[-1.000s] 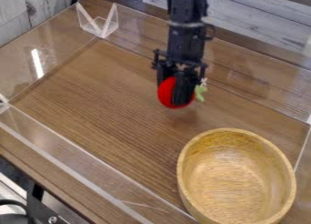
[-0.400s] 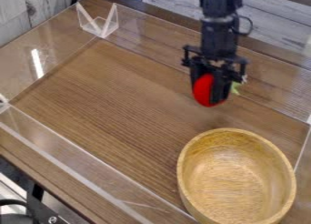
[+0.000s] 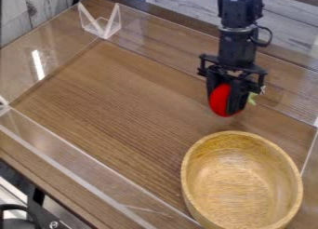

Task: Move the red object to the right side of the table

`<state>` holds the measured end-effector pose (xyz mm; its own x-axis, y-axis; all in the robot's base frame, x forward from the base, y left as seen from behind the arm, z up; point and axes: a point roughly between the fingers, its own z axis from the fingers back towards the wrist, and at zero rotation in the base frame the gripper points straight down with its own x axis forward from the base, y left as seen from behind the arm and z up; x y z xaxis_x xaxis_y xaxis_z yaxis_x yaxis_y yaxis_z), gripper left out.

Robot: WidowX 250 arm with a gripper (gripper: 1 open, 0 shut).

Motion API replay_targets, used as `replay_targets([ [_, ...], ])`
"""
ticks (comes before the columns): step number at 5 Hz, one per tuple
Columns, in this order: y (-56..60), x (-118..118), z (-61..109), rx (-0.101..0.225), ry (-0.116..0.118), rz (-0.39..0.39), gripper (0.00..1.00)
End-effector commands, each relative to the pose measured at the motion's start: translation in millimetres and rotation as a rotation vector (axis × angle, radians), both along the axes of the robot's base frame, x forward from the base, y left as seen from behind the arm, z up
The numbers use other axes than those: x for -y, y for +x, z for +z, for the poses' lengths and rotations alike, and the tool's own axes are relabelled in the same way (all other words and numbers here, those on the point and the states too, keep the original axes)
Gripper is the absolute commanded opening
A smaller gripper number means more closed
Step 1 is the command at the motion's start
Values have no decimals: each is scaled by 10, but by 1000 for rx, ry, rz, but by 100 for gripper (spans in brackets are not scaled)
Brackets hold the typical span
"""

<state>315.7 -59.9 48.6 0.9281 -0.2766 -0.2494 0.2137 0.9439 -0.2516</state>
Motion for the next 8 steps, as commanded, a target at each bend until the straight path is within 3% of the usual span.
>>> replay_targets([
  [1, 164, 25, 85, 57, -9, -18, 0],
  [2, 187, 37, 34, 55, -11, -23, 0],
  [3, 228, -5, 17, 53, -17, -77, 100],
  [4, 256, -48, 9, 53, -20, -119, 100],
  [6, 293, 46, 139, 73, -9, -65, 100],
  [8, 255, 115, 1, 86, 7, 86, 100],
])
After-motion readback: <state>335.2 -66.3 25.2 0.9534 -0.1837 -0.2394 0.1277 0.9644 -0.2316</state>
